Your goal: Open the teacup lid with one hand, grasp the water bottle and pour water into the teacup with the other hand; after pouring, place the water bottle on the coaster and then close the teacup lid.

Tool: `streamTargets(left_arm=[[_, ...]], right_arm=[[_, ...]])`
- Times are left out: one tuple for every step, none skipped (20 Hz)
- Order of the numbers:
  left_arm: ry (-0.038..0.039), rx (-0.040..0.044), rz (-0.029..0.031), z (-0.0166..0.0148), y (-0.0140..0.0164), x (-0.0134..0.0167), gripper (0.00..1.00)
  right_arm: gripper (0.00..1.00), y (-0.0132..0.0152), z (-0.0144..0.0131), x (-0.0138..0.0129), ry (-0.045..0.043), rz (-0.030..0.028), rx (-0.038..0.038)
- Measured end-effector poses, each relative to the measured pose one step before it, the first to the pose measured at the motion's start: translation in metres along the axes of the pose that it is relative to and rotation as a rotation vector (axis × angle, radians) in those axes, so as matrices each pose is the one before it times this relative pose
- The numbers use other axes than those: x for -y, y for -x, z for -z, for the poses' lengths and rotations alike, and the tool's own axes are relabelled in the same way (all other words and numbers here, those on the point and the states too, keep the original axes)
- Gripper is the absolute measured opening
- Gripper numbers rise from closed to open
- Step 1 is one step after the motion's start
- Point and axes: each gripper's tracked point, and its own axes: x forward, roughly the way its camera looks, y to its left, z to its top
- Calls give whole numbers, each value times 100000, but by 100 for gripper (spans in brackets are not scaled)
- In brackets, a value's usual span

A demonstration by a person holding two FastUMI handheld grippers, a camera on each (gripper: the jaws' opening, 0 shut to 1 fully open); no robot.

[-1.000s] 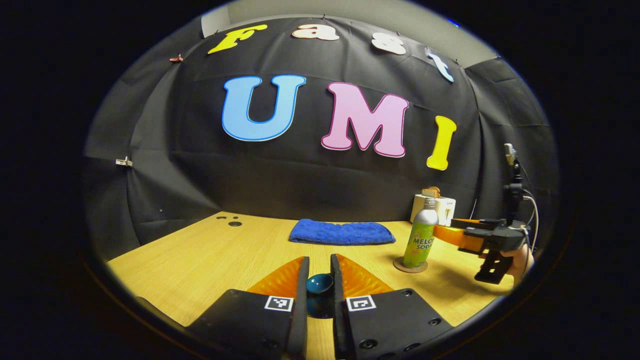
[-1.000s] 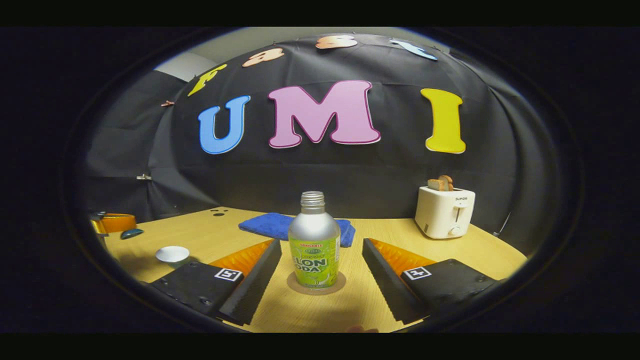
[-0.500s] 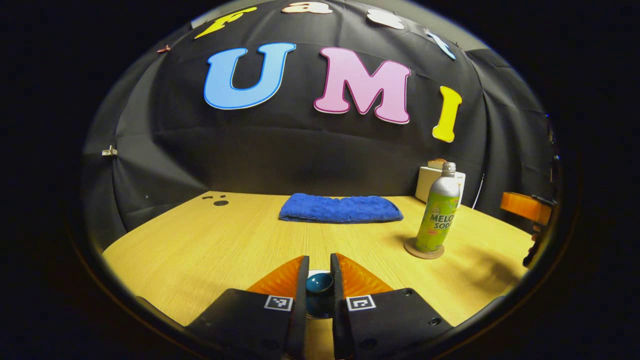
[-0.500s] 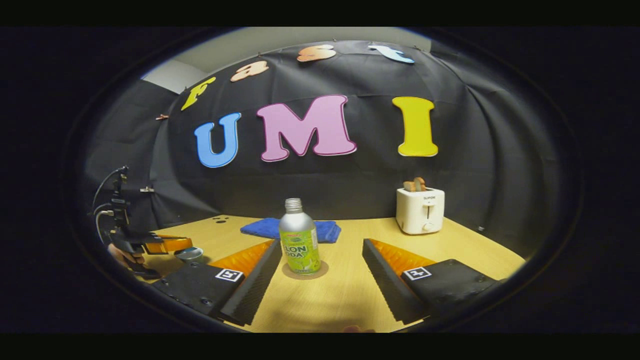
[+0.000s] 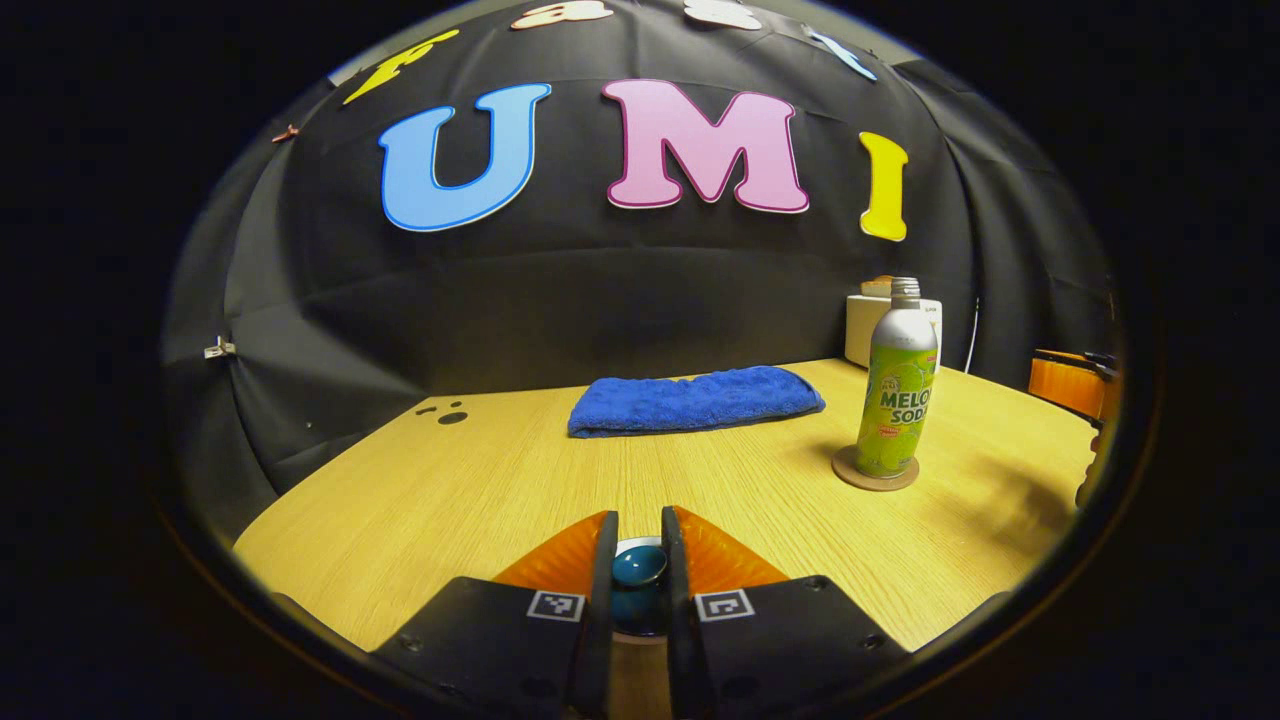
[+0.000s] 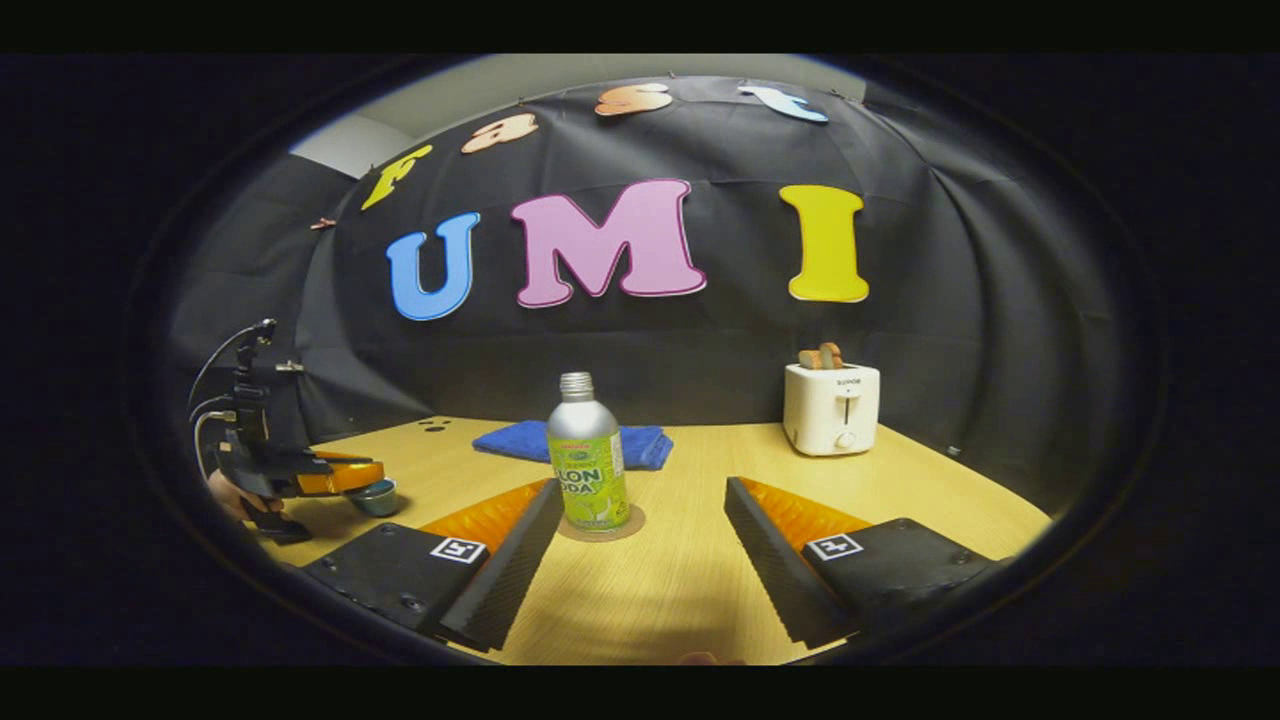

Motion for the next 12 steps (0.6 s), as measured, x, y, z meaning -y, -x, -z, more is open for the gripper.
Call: streamTargets(left_arm=[[-1190,-1,-271,21,-47,56,27],[-1315,-50,-244,43,8,98,27],[-1187,-194,-332,33,-58,82,28],[-761,-78,-61,-5,85,46,29],[-355,-89,-172,-71,17,39,31],[32,-186,-12,74,-24,69,32],[514,58,878,-26,-30,138,34],[494,-47,-176,4,66,-28,35],[443,36,-107,35,227,-66,42],[965,360,187,-64,246,92,47],[971,747,309,-197,294,87,62],[601,932,555,-204,399,286,77]], right_arm=[[100,-126,227,-203,-63,-667,-457],[100,-69,100,-197,-183,-538,-389],[100,-18,97,-164,-125,-491,-321],[100,-53,91,-102,-3,-319,-187],[100,-134,42,-7,123,-86,-62],[100,-22,-21,4,220,-79,106],[100,68,-21,-75,153,-150,13],[100,12,-24,-65,115,-125,-7],[100,101,1,7,147,-195,22],[100,-2,-4,18,43,-62,-84],[100,52,50,-85,-149,-191,-167],[100,43,-36,-106,-309,-348,68]])
